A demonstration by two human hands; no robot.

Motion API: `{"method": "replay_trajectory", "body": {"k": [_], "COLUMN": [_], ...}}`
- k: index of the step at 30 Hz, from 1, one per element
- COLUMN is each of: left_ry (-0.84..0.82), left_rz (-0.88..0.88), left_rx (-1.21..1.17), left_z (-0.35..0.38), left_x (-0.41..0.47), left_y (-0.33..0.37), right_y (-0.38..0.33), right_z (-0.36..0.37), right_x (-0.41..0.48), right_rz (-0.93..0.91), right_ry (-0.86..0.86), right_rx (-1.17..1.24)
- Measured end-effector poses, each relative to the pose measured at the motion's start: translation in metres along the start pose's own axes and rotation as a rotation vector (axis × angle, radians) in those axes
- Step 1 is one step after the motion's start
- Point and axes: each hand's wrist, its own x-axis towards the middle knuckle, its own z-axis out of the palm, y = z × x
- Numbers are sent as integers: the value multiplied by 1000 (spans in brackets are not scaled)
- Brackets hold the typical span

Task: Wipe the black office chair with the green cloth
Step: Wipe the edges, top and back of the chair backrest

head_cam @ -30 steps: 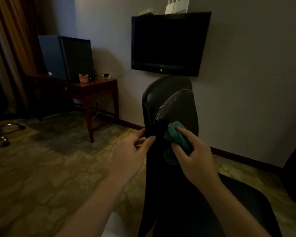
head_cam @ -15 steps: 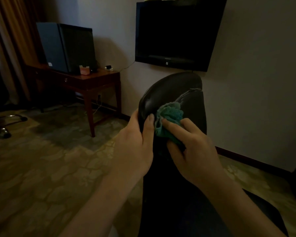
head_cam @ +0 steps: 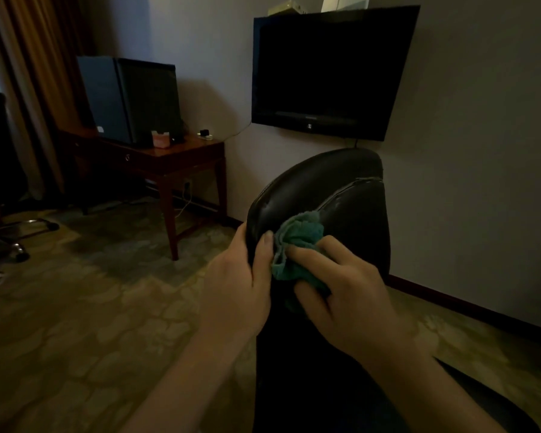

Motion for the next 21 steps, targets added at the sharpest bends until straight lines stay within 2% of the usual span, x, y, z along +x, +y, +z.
{"method": "replay_trajectory", "body": {"k": [4,9,11,15,21], "left_ry": [-31,-56,-56,-42,-87], "left_rz": [-33,-61,-60,-59,-70], "left_rx": [-27,-68,-74,-67,-75], "left_z": [0,4,5,4,3], "left_x": [5,11,12,12,15], "left_y": [1,-4,-5,-9,-10], "right_y": [18,22,13,-2,39], "right_z": [5,-2,-7,2,3], "right_x": [6,13,12,8,16], "right_rz": [109,238,208,93,252], "right_ry": [-27,64,83,-62,-21], "right_rx": [-28,-106,-67,-70,-134]}}
